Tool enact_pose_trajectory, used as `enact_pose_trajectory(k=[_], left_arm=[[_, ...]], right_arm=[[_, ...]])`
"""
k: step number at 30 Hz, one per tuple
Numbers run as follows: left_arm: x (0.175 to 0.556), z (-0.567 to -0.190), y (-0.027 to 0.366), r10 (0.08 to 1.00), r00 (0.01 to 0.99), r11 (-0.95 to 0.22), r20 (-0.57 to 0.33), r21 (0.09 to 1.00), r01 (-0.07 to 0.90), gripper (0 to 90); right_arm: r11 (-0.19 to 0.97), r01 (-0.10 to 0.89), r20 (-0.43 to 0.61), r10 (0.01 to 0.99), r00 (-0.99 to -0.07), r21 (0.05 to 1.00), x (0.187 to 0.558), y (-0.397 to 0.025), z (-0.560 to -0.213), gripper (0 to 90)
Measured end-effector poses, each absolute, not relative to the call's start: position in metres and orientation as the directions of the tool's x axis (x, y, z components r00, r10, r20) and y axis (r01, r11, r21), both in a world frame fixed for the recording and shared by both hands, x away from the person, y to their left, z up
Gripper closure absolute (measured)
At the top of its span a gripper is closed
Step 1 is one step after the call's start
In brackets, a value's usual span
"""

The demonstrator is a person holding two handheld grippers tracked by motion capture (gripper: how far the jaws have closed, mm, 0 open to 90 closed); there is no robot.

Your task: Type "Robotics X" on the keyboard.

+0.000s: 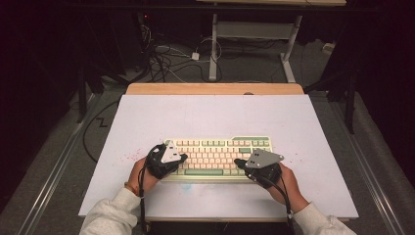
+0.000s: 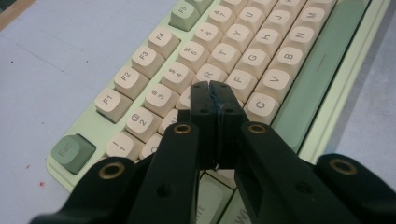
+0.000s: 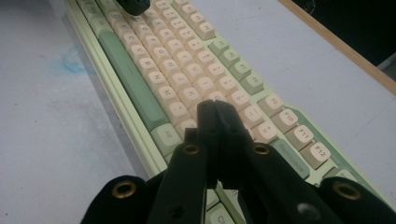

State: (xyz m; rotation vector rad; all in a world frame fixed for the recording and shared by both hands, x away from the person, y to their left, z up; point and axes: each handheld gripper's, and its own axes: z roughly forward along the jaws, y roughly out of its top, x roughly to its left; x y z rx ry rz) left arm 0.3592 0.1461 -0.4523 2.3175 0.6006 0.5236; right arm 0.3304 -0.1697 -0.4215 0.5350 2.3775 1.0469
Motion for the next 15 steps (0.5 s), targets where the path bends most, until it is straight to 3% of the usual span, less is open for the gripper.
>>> enact_pose_trajectory(k=[15], left_arm=[[0.3636, -0.4584, 0.1448, 0.555, 0.812, -0.668, 0.180, 0.678, 0.307, 87.9]], right_arm=[[0.636, 0.159, -0.271, 0.524, -0.808, 0.755, 0.3304, -0.1686, -0.4232, 90.0]])
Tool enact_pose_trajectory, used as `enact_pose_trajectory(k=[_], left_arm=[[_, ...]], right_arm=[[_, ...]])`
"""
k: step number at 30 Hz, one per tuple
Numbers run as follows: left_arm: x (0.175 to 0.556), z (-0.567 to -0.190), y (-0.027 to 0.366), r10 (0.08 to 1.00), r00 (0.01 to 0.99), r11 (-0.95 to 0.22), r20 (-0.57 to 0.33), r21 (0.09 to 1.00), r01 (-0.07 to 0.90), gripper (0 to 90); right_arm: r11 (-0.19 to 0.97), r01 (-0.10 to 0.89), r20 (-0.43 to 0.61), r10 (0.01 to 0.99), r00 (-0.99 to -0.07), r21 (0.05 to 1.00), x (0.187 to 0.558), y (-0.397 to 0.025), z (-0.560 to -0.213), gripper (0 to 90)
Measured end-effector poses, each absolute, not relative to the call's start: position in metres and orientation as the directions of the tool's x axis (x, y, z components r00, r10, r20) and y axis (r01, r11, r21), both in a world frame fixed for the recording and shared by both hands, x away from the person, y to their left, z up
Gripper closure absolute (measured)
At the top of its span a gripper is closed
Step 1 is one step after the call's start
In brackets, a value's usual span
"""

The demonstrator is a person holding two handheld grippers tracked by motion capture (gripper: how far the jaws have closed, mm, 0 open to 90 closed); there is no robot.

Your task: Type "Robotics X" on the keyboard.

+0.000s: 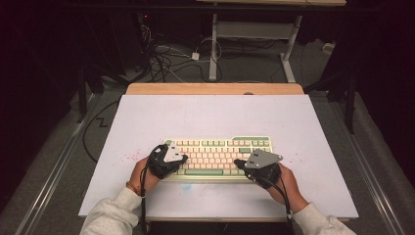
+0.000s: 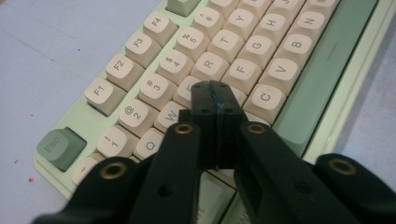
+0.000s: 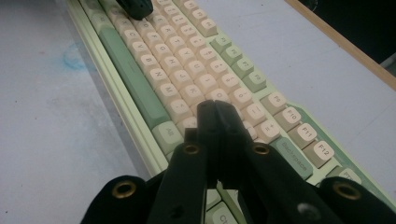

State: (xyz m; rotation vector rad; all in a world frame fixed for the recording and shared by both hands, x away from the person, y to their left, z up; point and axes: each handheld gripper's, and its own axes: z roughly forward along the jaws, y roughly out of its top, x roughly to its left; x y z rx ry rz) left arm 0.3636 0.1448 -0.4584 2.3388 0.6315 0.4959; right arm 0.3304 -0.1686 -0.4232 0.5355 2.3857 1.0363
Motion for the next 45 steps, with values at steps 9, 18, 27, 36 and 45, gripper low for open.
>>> enact_pose_trajectory(k=[9, 18, 27, 36, 45], left_arm=[[0.357, -0.449, 0.145, 0.554, 0.807, -0.657, 0.206, 0.704, 0.272, 87.8], [0.353, -0.440, 0.148, 0.559, 0.800, -0.639, 0.218, 0.728, 0.248, 87.6], [0.349, -0.436, 0.150, 0.562, 0.794, -0.630, 0.232, 0.742, 0.229, 87.5], [0.347, -0.435, 0.151, 0.561, 0.792, -0.629, 0.241, 0.746, 0.218, 87.4], [0.346, -0.434, 0.150, 0.556, 0.795, -0.631, 0.245, 0.746, 0.211, 83.2]], right_arm=[[0.626, 0.150, -0.277, 0.531, -0.801, 0.765, 0.330, -0.171, -0.420, 90.0], [0.620, 0.151, -0.276, 0.537, -0.797, 0.770, 0.330, -0.173, -0.418, 90.0], [0.610, 0.149, -0.274, 0.543, -0.794, 0.778, 0.330, -0.175, -0.417, 90.0], [0.612, 0.150, -0.273, 0.541, -0.795, 0.776, 0.330, -0.174, -0.418, 88.2], [0.605, 0.150, -0.274, 0.550, -0.789, 0.782, 0.331, -0.176, -0.416, 87.0]])
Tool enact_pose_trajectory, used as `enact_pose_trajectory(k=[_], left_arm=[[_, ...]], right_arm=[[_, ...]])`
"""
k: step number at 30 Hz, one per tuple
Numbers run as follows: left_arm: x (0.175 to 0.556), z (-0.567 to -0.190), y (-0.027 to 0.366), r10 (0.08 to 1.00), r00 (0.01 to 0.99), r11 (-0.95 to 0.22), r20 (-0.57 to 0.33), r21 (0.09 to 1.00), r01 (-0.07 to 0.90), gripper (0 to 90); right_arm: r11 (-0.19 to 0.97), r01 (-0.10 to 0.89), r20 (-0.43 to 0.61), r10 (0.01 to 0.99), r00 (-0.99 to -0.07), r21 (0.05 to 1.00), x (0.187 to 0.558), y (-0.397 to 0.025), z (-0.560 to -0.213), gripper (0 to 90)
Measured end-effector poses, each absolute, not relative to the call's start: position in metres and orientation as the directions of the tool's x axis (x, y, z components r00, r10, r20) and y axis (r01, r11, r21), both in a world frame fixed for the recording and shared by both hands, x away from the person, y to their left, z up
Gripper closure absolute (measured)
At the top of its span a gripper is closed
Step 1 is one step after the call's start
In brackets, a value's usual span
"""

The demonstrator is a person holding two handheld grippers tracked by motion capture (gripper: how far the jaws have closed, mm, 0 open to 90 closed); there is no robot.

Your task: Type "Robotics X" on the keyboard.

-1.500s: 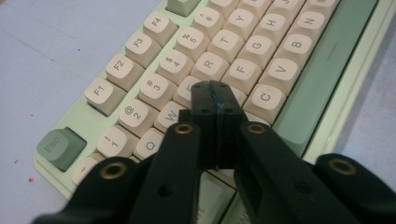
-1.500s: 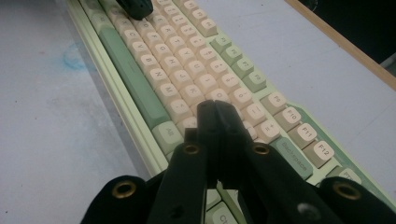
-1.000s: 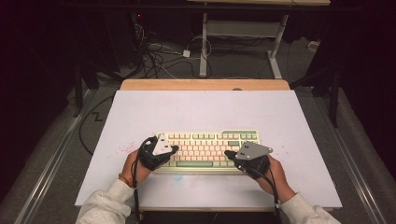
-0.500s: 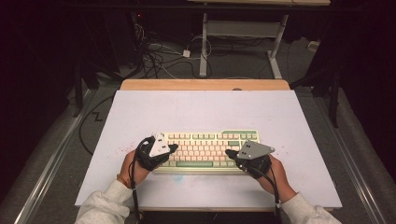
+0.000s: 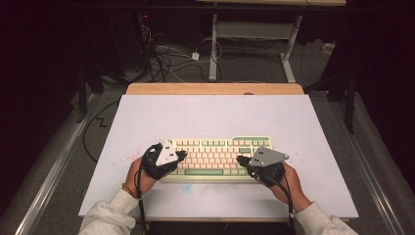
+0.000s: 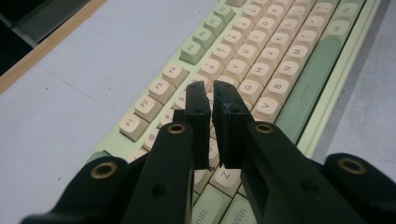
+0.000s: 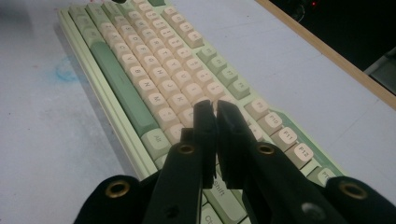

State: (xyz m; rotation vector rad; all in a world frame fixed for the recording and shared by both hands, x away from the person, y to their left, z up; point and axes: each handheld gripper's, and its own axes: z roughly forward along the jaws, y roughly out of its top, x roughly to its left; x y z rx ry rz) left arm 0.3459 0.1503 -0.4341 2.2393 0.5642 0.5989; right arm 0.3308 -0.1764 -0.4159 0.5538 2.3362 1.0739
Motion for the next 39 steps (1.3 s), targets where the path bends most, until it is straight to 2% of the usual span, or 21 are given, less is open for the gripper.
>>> enact_pose_trajectory(k=[39], left_arm=[[0.334, -0.431, 0.145, 0.523, 0.818, -0.630, 0.238, 0.755, 0.182, 83.1]], right_arm=[[0.599, 0.143, -0.266, 0.540, -0.799, 0.788, 0.327, -0.176, -0.413, 85.0]])
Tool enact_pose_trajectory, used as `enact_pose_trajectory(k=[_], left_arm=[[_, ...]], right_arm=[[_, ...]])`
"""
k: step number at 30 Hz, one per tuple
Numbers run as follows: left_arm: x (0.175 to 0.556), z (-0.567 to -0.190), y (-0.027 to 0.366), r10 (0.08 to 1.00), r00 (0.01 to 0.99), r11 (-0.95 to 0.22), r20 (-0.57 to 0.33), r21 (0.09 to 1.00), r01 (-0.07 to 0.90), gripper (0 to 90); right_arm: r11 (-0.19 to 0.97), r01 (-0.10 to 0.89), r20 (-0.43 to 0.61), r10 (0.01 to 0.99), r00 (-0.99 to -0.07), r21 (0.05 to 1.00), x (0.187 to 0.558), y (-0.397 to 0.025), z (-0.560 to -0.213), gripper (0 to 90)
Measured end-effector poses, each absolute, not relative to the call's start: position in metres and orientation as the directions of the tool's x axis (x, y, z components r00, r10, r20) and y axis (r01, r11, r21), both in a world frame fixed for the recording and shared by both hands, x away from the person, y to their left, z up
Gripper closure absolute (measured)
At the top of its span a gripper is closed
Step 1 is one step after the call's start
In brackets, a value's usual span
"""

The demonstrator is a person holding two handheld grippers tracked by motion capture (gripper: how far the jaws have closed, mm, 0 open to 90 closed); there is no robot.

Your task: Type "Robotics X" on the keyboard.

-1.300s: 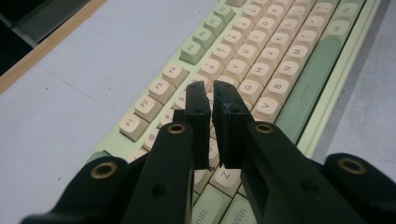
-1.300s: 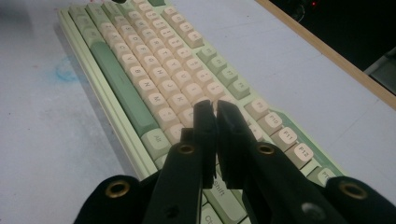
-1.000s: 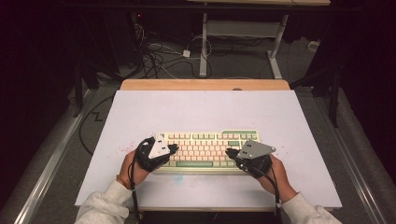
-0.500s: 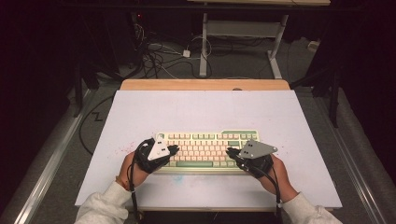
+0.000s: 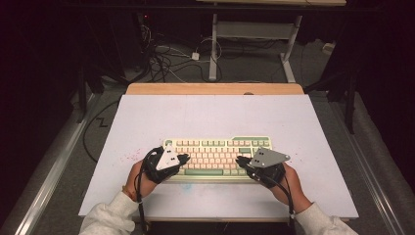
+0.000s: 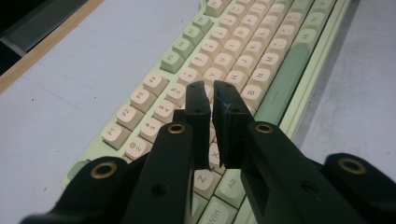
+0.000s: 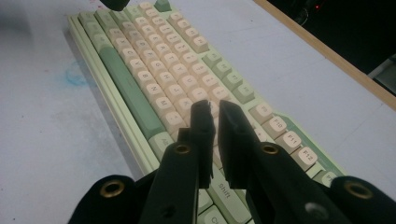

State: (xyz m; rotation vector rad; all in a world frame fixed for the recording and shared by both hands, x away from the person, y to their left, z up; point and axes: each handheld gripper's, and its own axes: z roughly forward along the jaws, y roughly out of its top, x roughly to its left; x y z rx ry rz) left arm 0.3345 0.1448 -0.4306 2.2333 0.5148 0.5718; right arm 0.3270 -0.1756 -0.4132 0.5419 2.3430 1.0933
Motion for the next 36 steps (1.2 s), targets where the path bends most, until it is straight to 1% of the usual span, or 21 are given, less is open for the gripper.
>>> enact_pose_trajectory(k=[8, 24, 36], left_arm=[[0.332, -0.435, 0.139, 0.499, 0.835, -0.644, 0.233, 0.744, 0.178, 83.1], [0.329, -0.451, 0.115, 0.417, 0.882, -0.698, 0.217, 0.699, 0.158, 83.1], [0.331, -0.456, 0.111, 0.410, 0.885, -0.714, 0.219, 0.681, 0.163, 83.1]], right_arm=[[0.603, 0.142, -0.263, 0.532, -0.805, 0.785, 0.326, -0.173, -0.415, 85.1], [0.609, 0.140, -0.265, 0.526, -0.808, 0.781, 0.326, -0.172, -0.416, 85.1], [0.612, 0.143, -0.263, 0.523, -0.810, 0.778, 0.326, -0.171, -0.417, 85.0]])
